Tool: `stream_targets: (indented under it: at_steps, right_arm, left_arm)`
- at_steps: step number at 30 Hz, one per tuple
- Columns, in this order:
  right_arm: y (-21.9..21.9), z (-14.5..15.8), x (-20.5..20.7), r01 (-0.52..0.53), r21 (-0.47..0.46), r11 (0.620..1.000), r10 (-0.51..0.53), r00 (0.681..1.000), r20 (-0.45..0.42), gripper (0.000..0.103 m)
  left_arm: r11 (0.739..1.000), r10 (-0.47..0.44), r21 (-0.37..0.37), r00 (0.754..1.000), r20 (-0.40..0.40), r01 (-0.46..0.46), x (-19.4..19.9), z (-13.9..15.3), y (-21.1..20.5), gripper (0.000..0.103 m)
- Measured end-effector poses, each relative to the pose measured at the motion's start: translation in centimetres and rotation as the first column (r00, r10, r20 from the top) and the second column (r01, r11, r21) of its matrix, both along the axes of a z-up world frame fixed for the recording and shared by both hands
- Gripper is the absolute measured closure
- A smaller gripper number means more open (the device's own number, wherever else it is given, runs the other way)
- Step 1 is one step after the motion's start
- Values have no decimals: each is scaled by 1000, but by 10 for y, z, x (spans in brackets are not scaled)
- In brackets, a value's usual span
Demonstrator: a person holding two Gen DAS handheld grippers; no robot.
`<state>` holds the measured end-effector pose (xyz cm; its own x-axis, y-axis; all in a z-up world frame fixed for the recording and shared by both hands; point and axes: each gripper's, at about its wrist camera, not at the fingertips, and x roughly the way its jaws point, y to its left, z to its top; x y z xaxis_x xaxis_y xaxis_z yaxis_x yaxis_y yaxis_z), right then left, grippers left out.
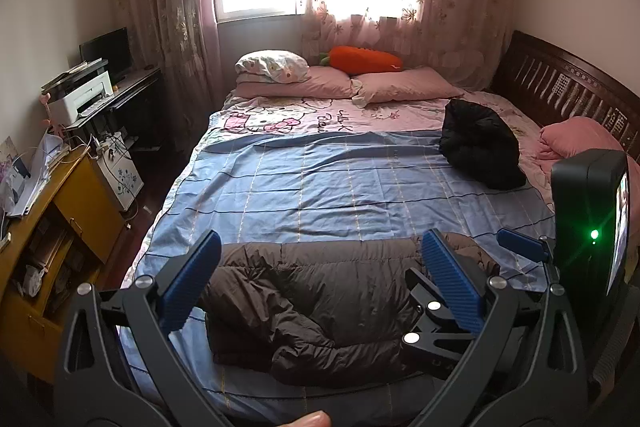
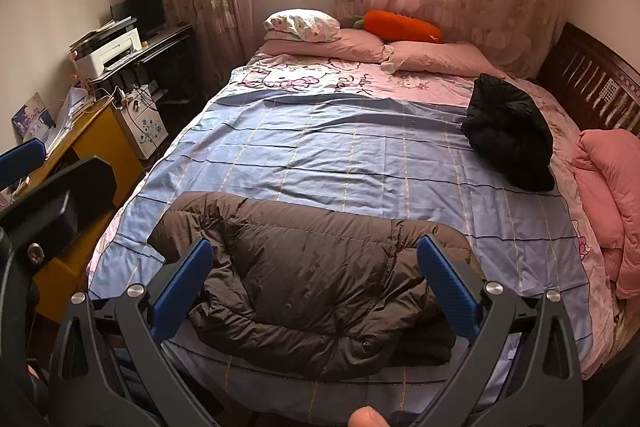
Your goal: Fold large clothes
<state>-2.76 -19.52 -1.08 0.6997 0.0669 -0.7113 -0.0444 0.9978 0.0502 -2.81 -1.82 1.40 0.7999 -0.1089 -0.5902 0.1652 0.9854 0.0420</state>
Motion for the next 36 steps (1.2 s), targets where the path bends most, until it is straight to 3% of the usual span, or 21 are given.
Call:
stream_targets:
  at_steps: [36]
  right_arm:
    - [2,-1,-2,-10,0,1000,10,1000,-4,1]
  left_arm:
    - [1000,22,2,1000,-12,-22,0,-5,-6,2]
